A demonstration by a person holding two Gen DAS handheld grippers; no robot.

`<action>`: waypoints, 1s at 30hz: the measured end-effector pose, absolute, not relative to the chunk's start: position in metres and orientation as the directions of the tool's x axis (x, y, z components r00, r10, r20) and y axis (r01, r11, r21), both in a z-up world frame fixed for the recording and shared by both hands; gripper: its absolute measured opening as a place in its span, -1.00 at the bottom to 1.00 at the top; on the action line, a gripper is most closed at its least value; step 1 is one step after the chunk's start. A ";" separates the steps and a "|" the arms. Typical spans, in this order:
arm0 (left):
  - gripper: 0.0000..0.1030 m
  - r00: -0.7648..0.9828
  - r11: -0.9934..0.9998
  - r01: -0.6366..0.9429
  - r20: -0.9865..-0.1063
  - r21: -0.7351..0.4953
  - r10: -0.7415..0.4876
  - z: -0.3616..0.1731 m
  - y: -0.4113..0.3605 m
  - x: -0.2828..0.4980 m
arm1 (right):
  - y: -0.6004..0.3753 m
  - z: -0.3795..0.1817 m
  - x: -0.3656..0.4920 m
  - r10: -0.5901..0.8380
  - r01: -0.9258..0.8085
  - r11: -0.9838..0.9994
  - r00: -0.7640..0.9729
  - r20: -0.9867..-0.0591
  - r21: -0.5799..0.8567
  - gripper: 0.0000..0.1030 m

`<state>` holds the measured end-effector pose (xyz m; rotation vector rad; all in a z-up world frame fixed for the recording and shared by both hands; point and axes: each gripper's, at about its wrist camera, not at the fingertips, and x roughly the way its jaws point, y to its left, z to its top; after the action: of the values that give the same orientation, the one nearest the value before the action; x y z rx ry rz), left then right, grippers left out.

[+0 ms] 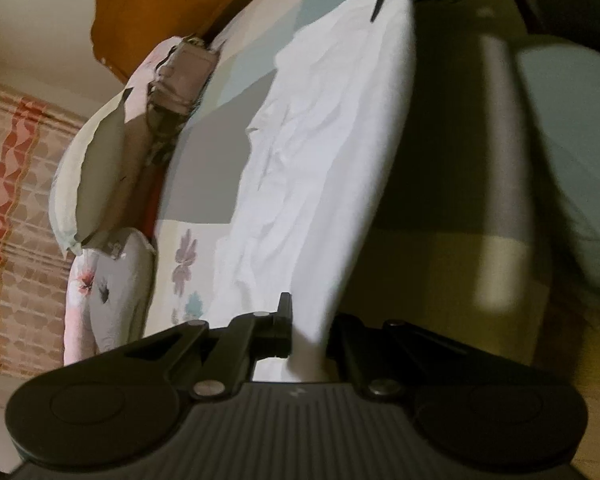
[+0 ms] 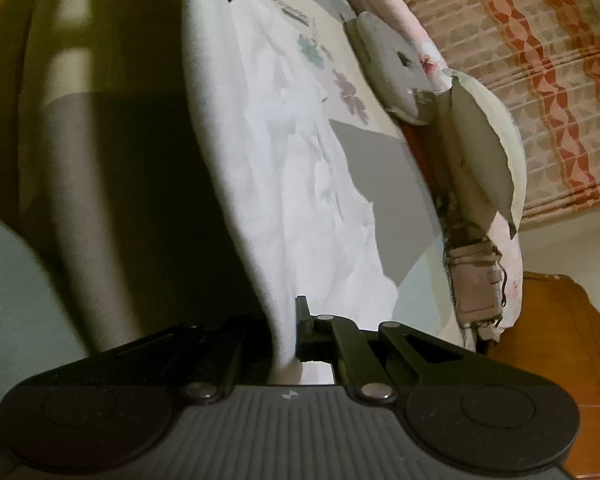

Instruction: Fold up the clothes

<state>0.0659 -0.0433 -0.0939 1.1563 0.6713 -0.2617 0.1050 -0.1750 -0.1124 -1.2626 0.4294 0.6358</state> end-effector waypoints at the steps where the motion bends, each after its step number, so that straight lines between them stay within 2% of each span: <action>1: -0.98 0.776 0.397 0.525 -0.615 0.752 0.140 -0.096 -0.045 0.061 | -0.176 -0.115 0.101 0.198 -0.657 0.170 0.753 -0.627 -0.735 -0.90; 4: -0.92 0.763 0.392 0.541 -0.631 0.744 0.144 -0.107 -0.045 0.058 | -0.178 -0.127 0.094 0.172 -0.659 0.170 0.752 -0.637 -0.733 -0.85; 5: -0.79 0.758 0.391 0.547 -0.636 0.741 0.145 -0.111 -0.045 0.057 | -0.179 -0.132 0.091 0.162 -0.663 0.169 0.748 -0.643 -0.729 -0.75; 6: -0.76 0.752 0.399 0.551 -0.644 0.733 0.143 -0.110 -0.043 0.054 | -0.180 -0.134 0.090 0.155 -0.667 0.166 0.745 -0.648 -0.727 -0.75; 9: -0.76 0.733 0.425 0.565 -0.666 0.707 0.135 -0.108 -0.039 0.044 | -0.188 -0.133 0.085 0.141 -0.675 0.168 0.738 -0.660 -0.719 -0.69; 11: -0.75 0.721 0.443 0.573 -0.681 0.690 0.129 -0.106 -0.036 0.038 | -0.198 -0.124 0.086 0.131 -0.690 0.188 0.723 -0.679 -0.699 -0.51; 14: -0.74 0.669 0.551 0.595 -0.741 0.585 0.064 -0.085 -0.021 0.024 | -0.218 -0.112 0.084 0.092 -0.688 0.190 0.723 -0.685 -0.700 -0.29; 17: -0.74 0.662 0.622 0.573 -0.749 0.534 0.033 -0.063 -0.003 0.010 | -0.238 -0.103 0.081 0.051 -0.679 0.183 0.729 -0.683 -0.711 -0.25; 19: -0.74 0.683 0.650 0.531 -0.729 0.544 0.052 -0.052 0.005 0.009 | -0.250 -0.094 0.083 0.026 -0.671 0.201 0.731 -0.681 -0.713 -0.25; 23: -0.47 0.734 0.706 0.447 -0.676 0.549 0.061 -0.038 0.014 0.022 | -0.253 -0.078 0.093 0.058 -0.671 0.304 0.721 -0.690 -0.676 -0.25; 24: -0.45 0.740 0.726 0.433 -0.671 0.535 0.052 -0.036 0.016 0.028 | -0.253 -0.074 0.095 0.070 -0.671 0.332 0.719 -0.692 -0.663 -0.24; 30: -0.45 0.689 0.825 0.408 -0.725 0.390 0.002 -0.059 0.021 0.051 | -0.245 -0.059 0.109 0.163 -0.687 0.477 0.682 -0.713 -0.548 -0.18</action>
<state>0.0507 0.0211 -0.0590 0.5668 0.7867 -0.2417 0.1088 -0.2452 -0.0591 -0.9373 0.6398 0.5644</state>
